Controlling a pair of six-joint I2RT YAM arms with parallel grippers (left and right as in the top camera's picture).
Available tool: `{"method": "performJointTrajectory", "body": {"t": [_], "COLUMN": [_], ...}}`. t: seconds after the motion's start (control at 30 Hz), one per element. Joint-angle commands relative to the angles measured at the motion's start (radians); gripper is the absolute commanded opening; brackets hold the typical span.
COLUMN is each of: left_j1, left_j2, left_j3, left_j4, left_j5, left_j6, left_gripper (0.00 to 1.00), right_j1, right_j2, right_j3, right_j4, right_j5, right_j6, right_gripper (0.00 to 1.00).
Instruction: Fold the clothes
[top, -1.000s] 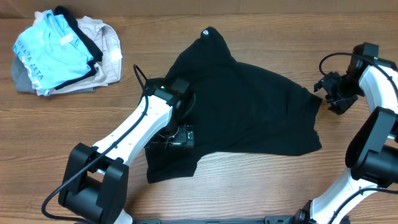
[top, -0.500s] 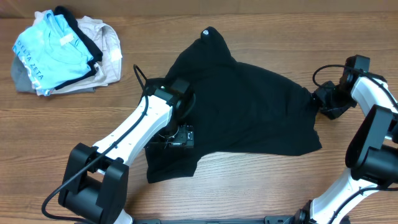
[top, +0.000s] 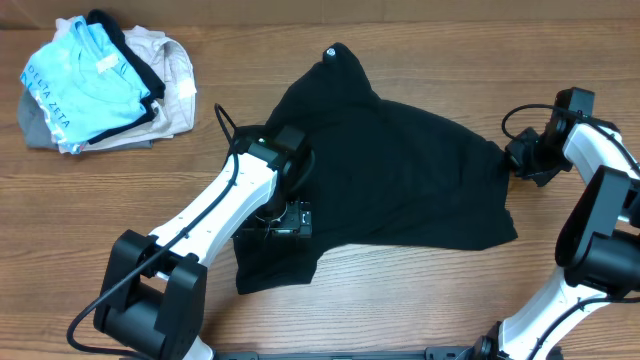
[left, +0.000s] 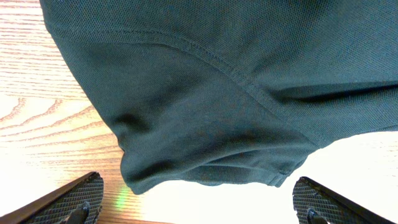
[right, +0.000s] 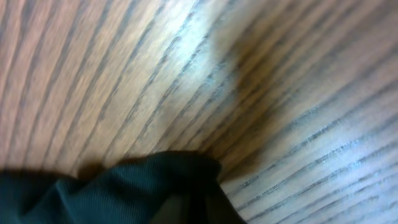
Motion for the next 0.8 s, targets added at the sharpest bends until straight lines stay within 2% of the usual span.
{"method": "performJointTrajectory", "body": {"t": [0.0, 0.17, 0.4, 0.7, 0.73, 0.77], "left_j1": [-0.002, -0.002, -0.002, -0.002, -0.002, -0.002], "left_j2": [-0.005, -0.005, -0.005, -0.005, -0.005, -0.005], "left_j3": [-0.005, -0.005, -0.005, -0.005, -0.005, -0.005], "left_j4": [-0.002, -0.002, 0.002, 0.012, 0.012, 0.013], "left_j5": [0.004, 0.004, 0.003, 0.003, 0.003, 0.003], "left_j6": [0.020, 0.020, 0.020, 0.020, 0.020, 0.020], "left_gripper": [1.00, 1.00, 1.00, 1.00, 1.00, 1.00], "right_j1": [-0.002, -0.005, -0.018, -0.030, -0.033, -0.036], "right_j2": [0.025, 0.025, 0.025, 0.025, 0.025, 0.025], "right_j3": [-0.004, 0.021, 0.201, 0.264, 0.272, 0.282], "right_j4": [0.024, 0.099, 0.109, 0.303, 0.303, 0.293], "right_j5": [0.009, 0.016, 0.164, 0.237, 0.238, 0.238], "right_j6": [0.010, 0.013, 0.019, 0.036, 0.035, 0.035], "right_gripper": [0.04, 0.04, 0.04, 0.04, 0.11, 0.30]}}
